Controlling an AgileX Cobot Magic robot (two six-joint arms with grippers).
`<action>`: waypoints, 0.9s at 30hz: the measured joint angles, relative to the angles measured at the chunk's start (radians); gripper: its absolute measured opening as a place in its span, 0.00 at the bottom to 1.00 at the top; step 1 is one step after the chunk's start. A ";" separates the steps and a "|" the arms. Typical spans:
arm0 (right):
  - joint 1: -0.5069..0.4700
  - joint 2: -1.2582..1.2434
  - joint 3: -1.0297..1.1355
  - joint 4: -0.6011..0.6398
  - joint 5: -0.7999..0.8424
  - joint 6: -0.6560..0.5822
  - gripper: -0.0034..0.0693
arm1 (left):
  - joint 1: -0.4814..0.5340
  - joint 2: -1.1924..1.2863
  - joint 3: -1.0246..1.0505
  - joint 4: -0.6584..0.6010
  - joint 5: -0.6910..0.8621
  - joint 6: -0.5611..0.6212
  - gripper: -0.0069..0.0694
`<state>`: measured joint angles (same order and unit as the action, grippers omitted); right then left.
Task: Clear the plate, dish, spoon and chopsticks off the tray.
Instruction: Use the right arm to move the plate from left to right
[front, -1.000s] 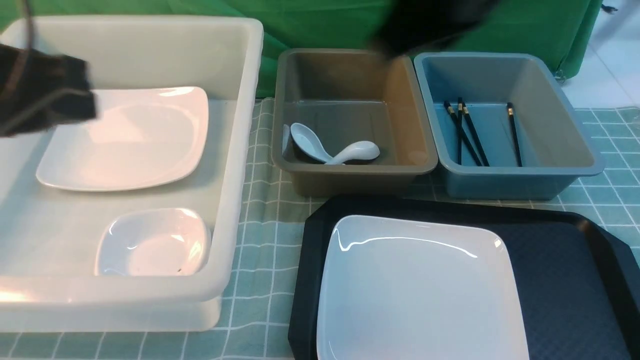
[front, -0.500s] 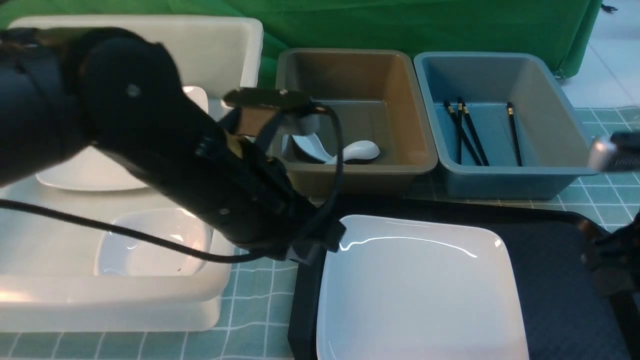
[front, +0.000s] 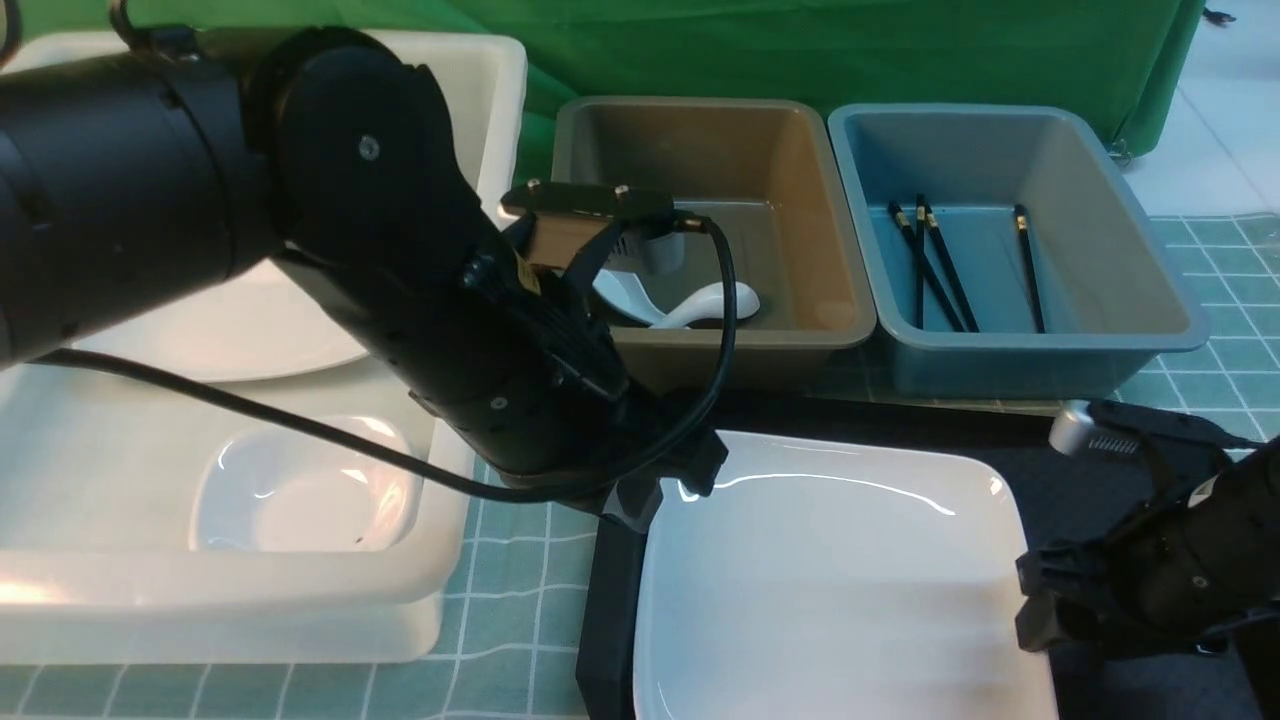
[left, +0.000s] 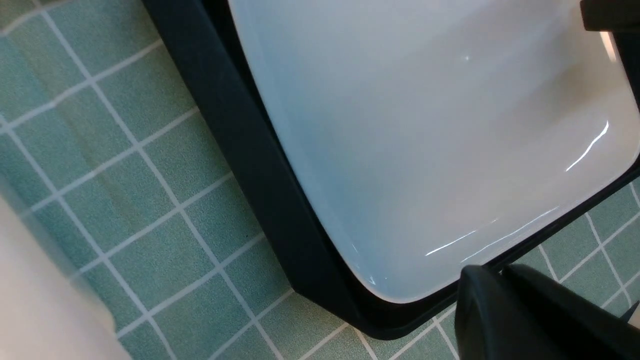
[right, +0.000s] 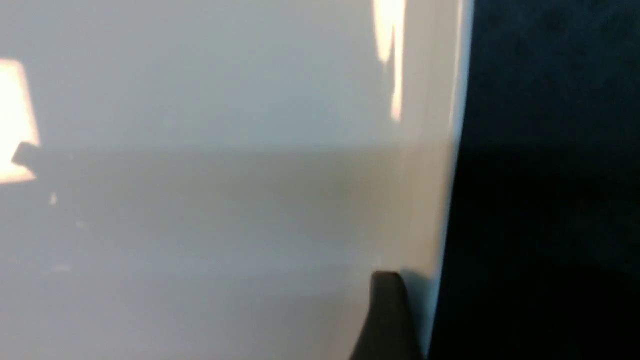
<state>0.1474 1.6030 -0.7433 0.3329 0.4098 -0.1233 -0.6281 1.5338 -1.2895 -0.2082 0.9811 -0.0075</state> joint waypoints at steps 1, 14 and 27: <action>0.000 0.004 0.000 0.001 -0.012 -0.001 0.74 | 0.000 0.000 0.000 0.000 0.000 -0.001 0.11; 0.018 0.042 -0.198 0.002 -0.052 -0.078 0.74 | 0.000 0.000 0.000 0.000 0.000 -0.021 0.11; 0.028 0.194 -0.328 0.002 0.004 -0.125 0.74 | 0.000 0.000 0.000 0.000 0.011 -0.022 0.11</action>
<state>0.1752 1.7974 -1.0712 0.3345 0.4143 -0.2478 -0.6281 1.5338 -1.2895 -0.2082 0.9924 -0.0297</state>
